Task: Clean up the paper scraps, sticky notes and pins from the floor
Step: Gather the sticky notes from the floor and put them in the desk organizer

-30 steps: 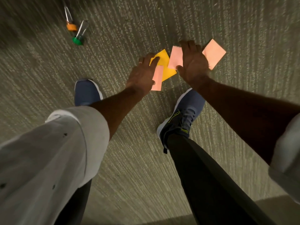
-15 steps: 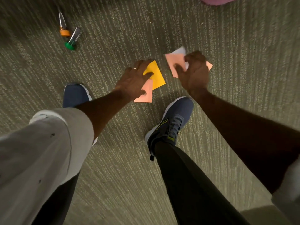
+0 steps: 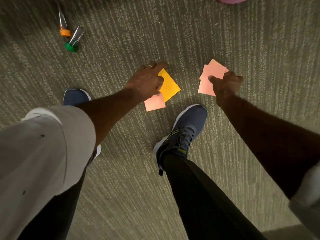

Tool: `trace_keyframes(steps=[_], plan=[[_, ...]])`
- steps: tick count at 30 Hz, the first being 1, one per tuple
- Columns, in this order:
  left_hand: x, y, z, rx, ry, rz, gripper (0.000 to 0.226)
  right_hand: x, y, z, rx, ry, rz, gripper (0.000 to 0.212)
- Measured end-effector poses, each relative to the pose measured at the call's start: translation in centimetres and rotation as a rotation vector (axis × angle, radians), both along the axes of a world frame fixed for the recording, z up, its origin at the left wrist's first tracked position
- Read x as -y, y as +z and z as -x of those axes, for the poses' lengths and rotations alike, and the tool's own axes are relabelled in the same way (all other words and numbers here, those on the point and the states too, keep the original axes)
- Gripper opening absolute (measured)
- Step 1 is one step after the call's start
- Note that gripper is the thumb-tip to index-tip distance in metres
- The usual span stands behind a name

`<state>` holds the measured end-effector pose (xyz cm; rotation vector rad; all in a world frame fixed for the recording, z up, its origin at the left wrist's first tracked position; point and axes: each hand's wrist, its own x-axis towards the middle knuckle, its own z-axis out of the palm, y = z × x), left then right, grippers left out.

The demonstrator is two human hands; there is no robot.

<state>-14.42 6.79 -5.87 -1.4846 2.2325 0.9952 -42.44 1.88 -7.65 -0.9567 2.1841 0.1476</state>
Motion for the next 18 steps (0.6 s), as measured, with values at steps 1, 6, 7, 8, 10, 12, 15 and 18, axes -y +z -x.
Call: trace_keyframes(steps=[1,6,7,8,10,12,15,18], plan=[[0.3,0.1,0.1,-0.031,-0.028,0.038,0.016,-0.1,-0.2,-0.1,-0.021,-0.003,0.030,0.057],[2.3,0.8,0.7,-0.147,-0.213,0.092,0.017,-0.7,-0.3,-0.7,0.029,-0.158,0.193,0.058],[2.3,0.6,0.7,-0.125,-0.264,0.094,0.013,-0.6,-0.1,-0.7,0.050,-0.172,0.213,0.062],[2.2,0.3,0.8,-0.102,-0.310,0.114,0.013,-0.5,-0.2,-0.6,0.075,-0.183,0.224,0.065],[1.8,-0.3,0.7,-0.061,-0.367,0.167,0.030,-0.5,-0.8,-0.3,0.113,-0.202,0.207,0.068],[1.5,-0.2,0.6,-0.045,-0.355,0.172,0.039,-0.2,-1.0,-0.3,0.140,-0.248,0.183,0.066],[1.7,0.4,0.4,-0.020,-0.300,0.109,0.038,0.5,-0.5,-0.9,0.126,-0.213,0.123,0.054],[1.4,0.9,-0.4,-0.031,-0.176,0.078,0.045,0.6,0.4,-1.4,0.095,-0.165,0.094,0.052]])
